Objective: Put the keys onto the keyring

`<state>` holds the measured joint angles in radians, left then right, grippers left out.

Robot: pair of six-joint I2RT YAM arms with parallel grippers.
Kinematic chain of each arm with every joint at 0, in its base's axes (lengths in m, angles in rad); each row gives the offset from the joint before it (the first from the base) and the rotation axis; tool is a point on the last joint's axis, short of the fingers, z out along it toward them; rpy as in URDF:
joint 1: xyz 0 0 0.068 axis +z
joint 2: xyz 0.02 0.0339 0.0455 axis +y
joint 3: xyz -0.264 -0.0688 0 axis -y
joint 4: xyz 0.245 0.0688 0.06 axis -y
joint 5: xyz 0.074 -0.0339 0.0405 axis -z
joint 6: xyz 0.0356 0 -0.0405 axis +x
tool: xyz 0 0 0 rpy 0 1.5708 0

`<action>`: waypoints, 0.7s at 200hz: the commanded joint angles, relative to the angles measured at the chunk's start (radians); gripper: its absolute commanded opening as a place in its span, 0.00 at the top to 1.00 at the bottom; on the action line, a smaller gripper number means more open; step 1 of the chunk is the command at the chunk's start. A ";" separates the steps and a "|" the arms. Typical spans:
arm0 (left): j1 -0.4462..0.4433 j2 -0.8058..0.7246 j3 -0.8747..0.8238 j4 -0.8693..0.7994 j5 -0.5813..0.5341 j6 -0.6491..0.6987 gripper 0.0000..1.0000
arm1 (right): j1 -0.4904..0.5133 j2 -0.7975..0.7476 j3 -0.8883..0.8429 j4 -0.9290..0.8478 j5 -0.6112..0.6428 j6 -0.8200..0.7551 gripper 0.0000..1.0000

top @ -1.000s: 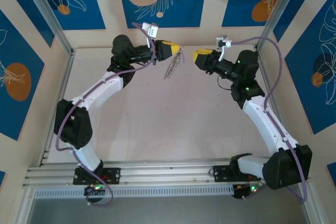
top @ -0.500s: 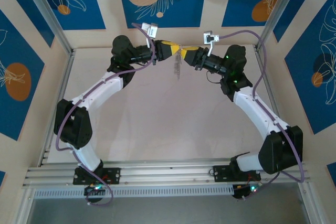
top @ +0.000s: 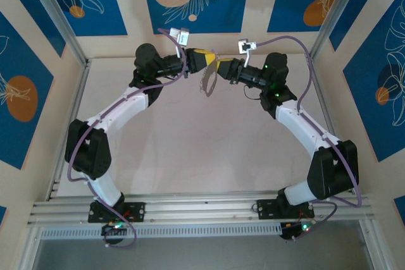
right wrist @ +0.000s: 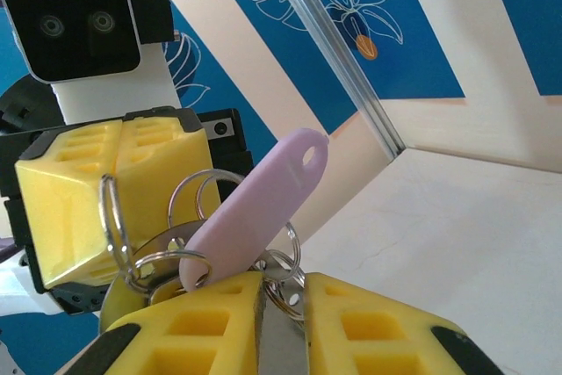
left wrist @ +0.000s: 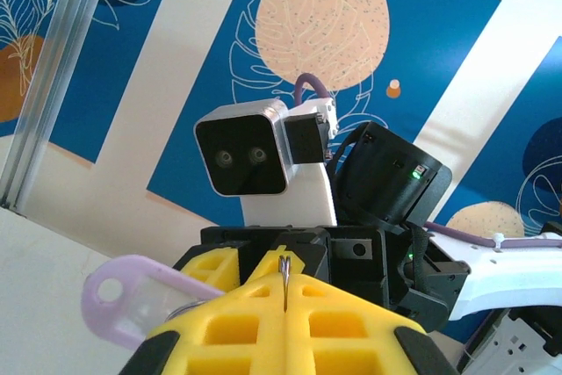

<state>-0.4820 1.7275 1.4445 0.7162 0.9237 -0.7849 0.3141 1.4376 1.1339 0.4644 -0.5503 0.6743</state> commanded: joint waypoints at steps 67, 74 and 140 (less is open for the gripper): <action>-0.011 -0.039 -0.095 0.259 -0.205 -0.142 1.00 | -0.066 -0.147 -0.096 0.013 0.037 0.014 0.78; -0.013 -0.036 -0.100 0.297 -0.219 -0.166 1.00 | -0.070 -0.155 -0.098 0.013 0.042 0.016 0.77; -0.041 -0.027 -0.105 0.495 -0.319 -0.247 1.00 | -0.080 -0.181 -0.070 0.038 0.068 0.046 0.77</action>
<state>-0.5045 1.7275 1.3376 1.0554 0.6708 -0.9939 0.2340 1.2751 1.0451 0.4644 -0.5045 0.6926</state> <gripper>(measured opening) 0.047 0.231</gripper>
